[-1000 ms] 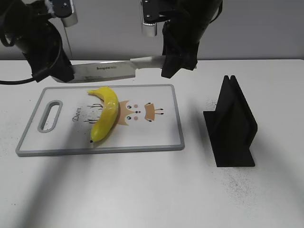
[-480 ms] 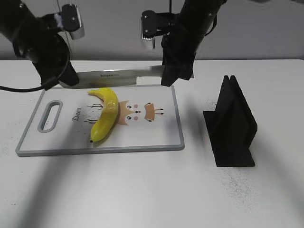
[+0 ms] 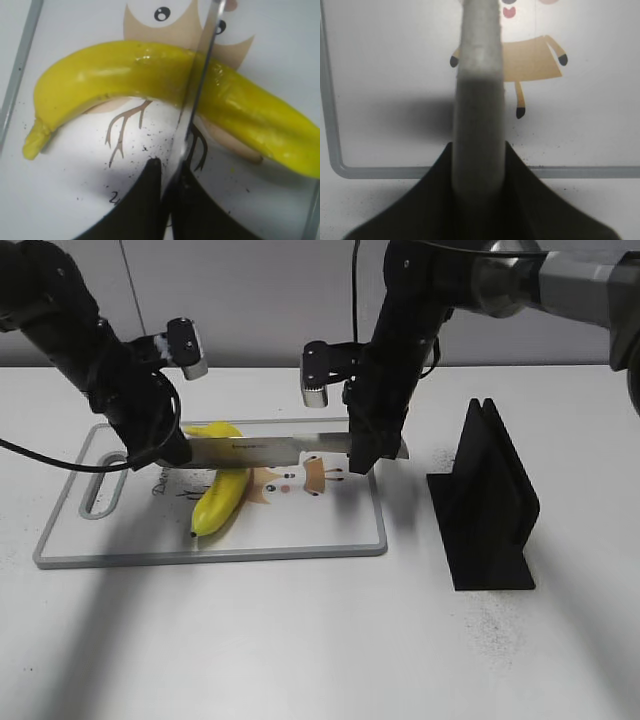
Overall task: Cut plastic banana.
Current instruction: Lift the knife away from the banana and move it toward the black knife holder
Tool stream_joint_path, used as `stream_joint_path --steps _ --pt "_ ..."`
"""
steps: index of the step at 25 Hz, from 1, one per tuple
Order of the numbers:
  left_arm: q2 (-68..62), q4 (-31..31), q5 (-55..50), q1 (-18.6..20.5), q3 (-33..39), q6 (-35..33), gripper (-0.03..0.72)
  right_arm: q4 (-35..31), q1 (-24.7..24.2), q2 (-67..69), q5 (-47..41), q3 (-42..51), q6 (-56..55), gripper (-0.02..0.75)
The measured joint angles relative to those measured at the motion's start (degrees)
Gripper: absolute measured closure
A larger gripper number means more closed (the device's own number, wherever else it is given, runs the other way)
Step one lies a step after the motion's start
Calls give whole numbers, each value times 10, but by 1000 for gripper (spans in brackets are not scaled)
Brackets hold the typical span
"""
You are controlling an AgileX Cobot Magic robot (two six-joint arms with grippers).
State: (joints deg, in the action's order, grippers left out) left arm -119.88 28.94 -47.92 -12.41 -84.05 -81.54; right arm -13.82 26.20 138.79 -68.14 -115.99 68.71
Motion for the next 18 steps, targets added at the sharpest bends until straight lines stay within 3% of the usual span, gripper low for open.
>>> stream_joint_path --steps 10,18 --pt "89 -16 -7 -1 13 3 671 -3 4 -77 6 8 -4 576" --pt "191 -12 -71 0 13 10 683 -15 8 -161 -15 9 -1 576"
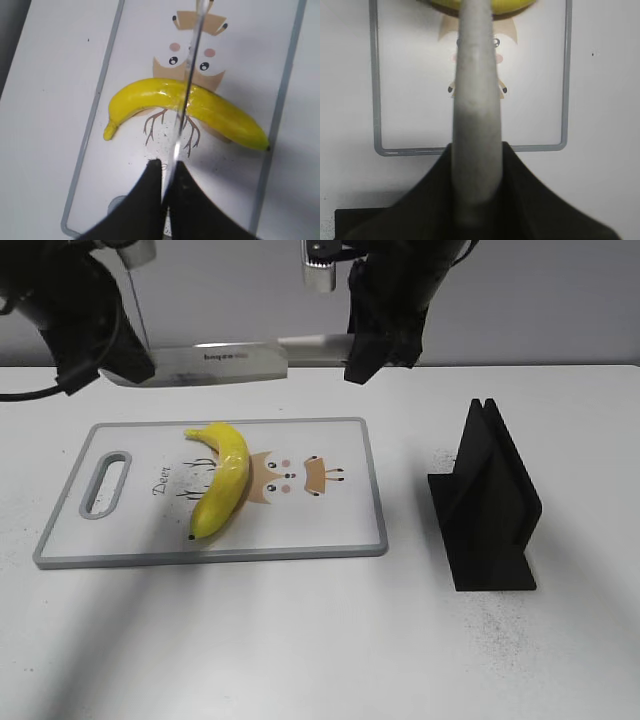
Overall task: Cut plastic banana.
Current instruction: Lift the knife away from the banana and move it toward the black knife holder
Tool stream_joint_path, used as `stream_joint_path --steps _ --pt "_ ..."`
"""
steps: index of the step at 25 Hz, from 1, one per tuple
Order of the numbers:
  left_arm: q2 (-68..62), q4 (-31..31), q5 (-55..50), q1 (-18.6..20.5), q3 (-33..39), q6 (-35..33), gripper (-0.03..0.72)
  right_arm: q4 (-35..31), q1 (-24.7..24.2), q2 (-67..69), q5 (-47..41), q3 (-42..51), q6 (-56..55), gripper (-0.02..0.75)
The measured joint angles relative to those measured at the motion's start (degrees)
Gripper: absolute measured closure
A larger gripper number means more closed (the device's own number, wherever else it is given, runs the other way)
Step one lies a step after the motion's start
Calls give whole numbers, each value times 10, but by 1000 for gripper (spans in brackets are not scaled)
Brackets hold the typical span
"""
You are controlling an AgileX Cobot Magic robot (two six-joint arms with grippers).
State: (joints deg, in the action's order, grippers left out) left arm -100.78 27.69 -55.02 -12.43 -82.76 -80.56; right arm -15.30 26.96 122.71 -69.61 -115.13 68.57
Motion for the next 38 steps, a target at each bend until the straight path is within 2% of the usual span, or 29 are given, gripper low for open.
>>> stream_joint_path --steps 4,6,8,11,13,15,20,25,28,32,35,38 --pt "22 0 -8 0 -1 2 681 -4 0 -12 -4 0 0 576" --pt "22 2 -7 0 -1 5 641 -5 0 -12 -5 0 0 576" --pt "22 10 -4 1 -2 10 533 -9 0 -12 -7 1 -4 577" --pt "23 20 -4 1 -10 17 263 -10 0 -12 -7 1 -11 577" --pt "23 22 -4 1 -24 47 102 -10 0 -12 -7 1 -12 577" --pt "23 18 -4 1 -47 97 39 -10 0 -12 -7 1 -24 577" --pt "32 -39 -29 1 -117 275 34 7 0 -12 -7 1 -147 578" --pt "62 -166 -92 3 -151 511 51 43 0 -12 -7 1 -322 578" --pt "74 -225 -140 13 -153 607 61 77 0 -13 -7 3 -436 578" --pt "93 -240 -146 48 -133 657 71 92 0 -33 -7 12 -533 578" --pt "128 -237 -147 68 -90 665 80 79 0 -70 -7 44 -593 578" --pt "183 -237 -148 72 -31 667 91 59 0 -119 -6 98 -643 578"
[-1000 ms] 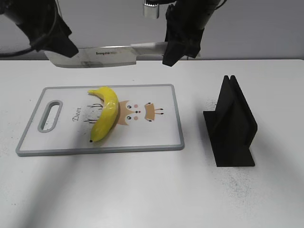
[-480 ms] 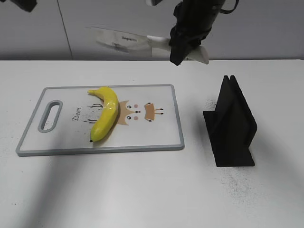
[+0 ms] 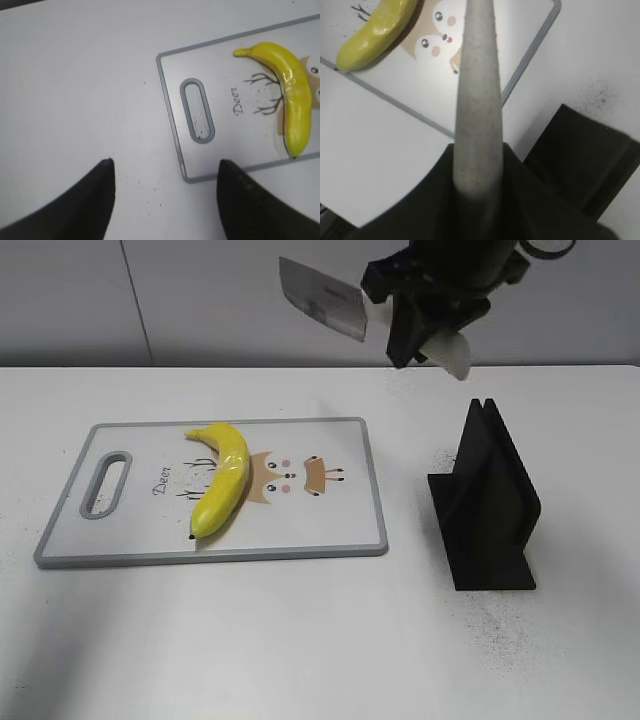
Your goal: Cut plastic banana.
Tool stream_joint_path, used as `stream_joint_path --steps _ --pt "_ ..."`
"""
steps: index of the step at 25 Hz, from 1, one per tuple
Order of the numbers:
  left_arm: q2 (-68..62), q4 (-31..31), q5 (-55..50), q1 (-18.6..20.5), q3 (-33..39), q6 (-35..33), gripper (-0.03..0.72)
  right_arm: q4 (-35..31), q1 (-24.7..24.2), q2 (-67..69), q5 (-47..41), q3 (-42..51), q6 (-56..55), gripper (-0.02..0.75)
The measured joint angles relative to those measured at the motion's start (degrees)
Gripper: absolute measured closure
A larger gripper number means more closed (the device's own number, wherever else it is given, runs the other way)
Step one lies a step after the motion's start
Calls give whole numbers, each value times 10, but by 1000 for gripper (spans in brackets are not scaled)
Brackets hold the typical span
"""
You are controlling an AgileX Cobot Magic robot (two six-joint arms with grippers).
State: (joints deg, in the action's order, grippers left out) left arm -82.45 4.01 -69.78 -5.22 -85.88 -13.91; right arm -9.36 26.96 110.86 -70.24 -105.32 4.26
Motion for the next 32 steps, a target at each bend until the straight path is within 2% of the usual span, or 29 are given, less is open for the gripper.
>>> stream_joint_path --steps 5,16,25,32 --pt "103 2 -1 0 101 1 95 -10 0 -88 16 123 -49 578" --pt "316 2 -2 0 309 1 98 -12 0 -224 145 350 -97 578" --pt "529 4 3 0 462 1 98 -11 0 -281 176 409 -105 579" --pt "665 5 1 0 543 1 98 -4 0 -340 185 465 -121 578"
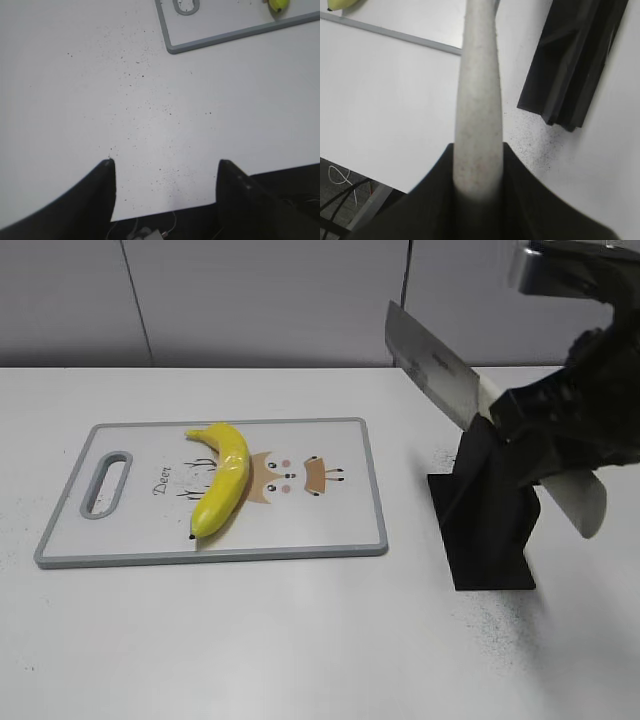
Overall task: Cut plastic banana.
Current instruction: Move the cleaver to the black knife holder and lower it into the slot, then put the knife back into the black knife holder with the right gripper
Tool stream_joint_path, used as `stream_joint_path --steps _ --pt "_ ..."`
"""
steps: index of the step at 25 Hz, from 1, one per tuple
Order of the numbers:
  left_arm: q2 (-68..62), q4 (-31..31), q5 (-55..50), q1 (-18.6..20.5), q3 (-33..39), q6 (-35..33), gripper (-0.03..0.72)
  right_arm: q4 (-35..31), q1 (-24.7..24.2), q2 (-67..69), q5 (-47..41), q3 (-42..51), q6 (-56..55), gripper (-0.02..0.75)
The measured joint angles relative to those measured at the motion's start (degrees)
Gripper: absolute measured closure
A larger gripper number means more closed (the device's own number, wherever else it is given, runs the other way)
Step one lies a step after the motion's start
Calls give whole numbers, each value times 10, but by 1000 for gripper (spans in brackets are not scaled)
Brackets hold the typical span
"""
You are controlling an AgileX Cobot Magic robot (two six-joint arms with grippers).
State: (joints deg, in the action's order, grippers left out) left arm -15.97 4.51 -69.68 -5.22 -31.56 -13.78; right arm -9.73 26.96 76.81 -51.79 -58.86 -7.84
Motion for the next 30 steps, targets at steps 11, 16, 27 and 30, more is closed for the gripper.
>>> stream_joint_path --steps 11,16,27,30 --pt "122 0 71 0 40 0 102 43 0 -101 27 85 -90 578" --pt "123 -1 71 0 47 6 102 89 0 -116 30 99 -160 578" --pt "123 -40 71 0 48 79 112 130 0 -67 56 110 -197 578" --pt "123 -41 72 0 48 80 112 130 0 -36 64 110 -198 579"
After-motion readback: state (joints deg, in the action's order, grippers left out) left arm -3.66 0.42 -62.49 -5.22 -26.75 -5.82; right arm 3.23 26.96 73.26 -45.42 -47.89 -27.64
